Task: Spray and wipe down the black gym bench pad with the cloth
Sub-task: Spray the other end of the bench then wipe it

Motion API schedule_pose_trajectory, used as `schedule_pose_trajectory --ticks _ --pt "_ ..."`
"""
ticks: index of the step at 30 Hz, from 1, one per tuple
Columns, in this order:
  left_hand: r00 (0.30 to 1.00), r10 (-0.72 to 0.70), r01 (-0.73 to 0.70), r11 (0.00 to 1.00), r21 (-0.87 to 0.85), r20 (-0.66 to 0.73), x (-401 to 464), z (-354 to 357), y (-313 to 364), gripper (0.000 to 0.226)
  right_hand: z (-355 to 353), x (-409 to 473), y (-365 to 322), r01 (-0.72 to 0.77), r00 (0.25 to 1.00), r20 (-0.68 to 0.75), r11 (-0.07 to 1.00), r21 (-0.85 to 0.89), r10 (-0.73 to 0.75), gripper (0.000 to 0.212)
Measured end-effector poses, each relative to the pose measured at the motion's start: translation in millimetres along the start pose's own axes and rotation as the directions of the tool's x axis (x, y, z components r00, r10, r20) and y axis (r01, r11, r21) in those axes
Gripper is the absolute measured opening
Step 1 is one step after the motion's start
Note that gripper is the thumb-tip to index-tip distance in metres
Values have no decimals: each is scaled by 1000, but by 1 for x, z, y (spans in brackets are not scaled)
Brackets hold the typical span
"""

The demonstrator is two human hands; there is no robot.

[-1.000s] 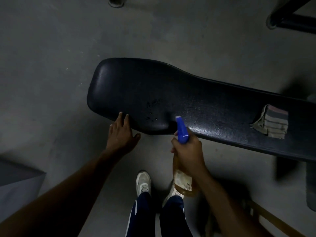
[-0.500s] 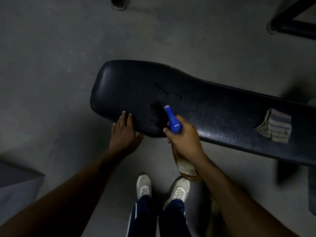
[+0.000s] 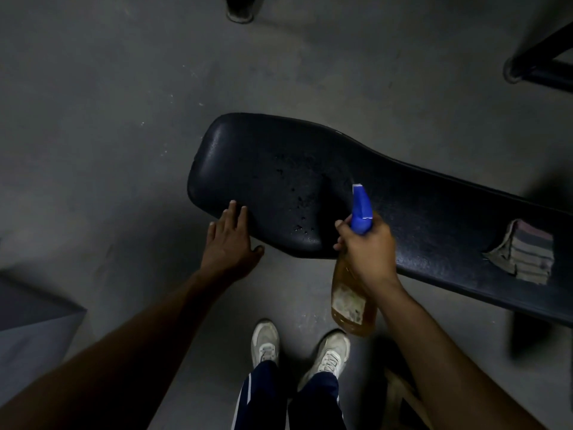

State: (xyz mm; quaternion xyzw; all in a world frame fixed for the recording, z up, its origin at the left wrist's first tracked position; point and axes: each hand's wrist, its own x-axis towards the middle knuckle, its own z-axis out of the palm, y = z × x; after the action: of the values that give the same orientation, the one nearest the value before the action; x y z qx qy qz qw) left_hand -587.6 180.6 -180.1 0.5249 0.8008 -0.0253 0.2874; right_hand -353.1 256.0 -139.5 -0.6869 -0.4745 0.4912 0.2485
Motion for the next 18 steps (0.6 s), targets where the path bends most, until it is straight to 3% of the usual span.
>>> schedule_pose_trajectory --ticks 9,13,18 --pt "996 67 -69 996 47 57 6 -4 -13 98 49 -10 -36 210 949 269 966 -148 -165 17" --pt "994 96 -100 992 80 57 6 -6 -22 98 71 -19 -41 242 908 384 958 -156 -168 16" --pt "996 76 -78 995 55 42 6 -10 -36 99 78 -32 -36 275 890 422 941 -198 -171 35"
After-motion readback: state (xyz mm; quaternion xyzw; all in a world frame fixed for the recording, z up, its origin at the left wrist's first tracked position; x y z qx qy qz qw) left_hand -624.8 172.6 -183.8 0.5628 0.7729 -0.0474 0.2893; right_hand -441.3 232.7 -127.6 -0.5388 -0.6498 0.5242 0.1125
